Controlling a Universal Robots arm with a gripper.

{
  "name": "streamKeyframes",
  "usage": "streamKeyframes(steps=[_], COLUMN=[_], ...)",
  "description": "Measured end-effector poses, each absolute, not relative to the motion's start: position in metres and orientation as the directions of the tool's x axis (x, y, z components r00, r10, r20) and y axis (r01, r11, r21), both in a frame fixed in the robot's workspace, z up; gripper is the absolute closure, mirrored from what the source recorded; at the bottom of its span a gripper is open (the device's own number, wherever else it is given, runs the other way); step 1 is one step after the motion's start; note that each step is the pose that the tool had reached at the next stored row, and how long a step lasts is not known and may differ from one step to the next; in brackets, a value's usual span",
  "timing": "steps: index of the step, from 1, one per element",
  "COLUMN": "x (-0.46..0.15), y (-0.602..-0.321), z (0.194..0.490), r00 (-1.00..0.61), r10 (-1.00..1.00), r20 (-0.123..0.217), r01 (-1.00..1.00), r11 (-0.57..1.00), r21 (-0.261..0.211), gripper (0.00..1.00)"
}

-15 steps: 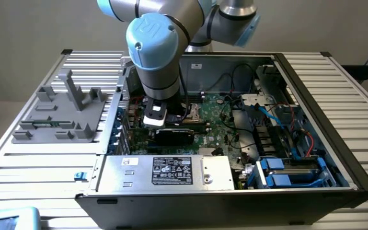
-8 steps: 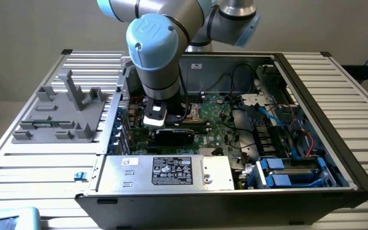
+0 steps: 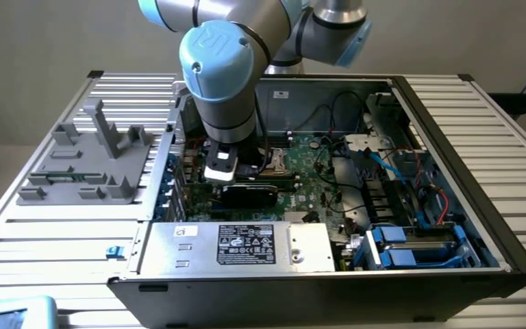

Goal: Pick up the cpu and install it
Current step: 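Install the second cpu locking lever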

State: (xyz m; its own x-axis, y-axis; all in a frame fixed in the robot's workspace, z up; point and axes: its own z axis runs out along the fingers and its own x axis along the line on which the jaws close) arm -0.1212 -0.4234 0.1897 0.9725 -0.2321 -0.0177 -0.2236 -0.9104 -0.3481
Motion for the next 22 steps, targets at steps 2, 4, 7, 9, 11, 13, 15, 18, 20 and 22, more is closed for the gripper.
streamKeyframes(steps=[2, 4, 7, 9, 11, 13, 15, 18, 20, 22], x=[-0.1215, -0.1217, -0.1220, -0.1221, -0.1221, -0.1222, -0.1227, -0.1246, -0.1254, -0.1257], y=[-0.4234, -0.4234, -0.4237, -0.4241, -0.4247, -0.4256, -0.4265, -0.4271, -0.4274, -0.4274], z=[0.1897, 0.1896, 0.1896, 0.1896, 0.1896, 0.1896, 0.1899, 0.1921, 0.1947, 0.1979], r00=[0.973, 0.973, 0.973, 0.973, 0.973, 0.973, 0.973, 0.973, 0.973, 0.973], r10=[-0.232, -0.232, -0.232, -0.232, -0.232, -0.232, -0.232, -0.232, -0.232, -0.232], r20=[-0.018, -0.018, -0.018, -0.018, -0.018, -0.018, -0.018, -0.018, -0.019, -0.019], r01=[-0.224, -0.224, -0.223, -0.224, -0.224, -0.224, -0.224, -0.224, -0.224, -0.224], r11=[-0.910, -0.910, -0.910, -0.910, -0.910, -0.910, -0.910, -0.909, -0.909, -0.909], r21=[-0.348, -0.348, -0.349, -0.349, -0.349, -0.349, -0.349, -0.351, -0.351, -0.351], gripper=[0.89, 0.89, 0.89, 0.89, 0.89, 0.89, 0.89, 0.89, 0.89, 0.89])
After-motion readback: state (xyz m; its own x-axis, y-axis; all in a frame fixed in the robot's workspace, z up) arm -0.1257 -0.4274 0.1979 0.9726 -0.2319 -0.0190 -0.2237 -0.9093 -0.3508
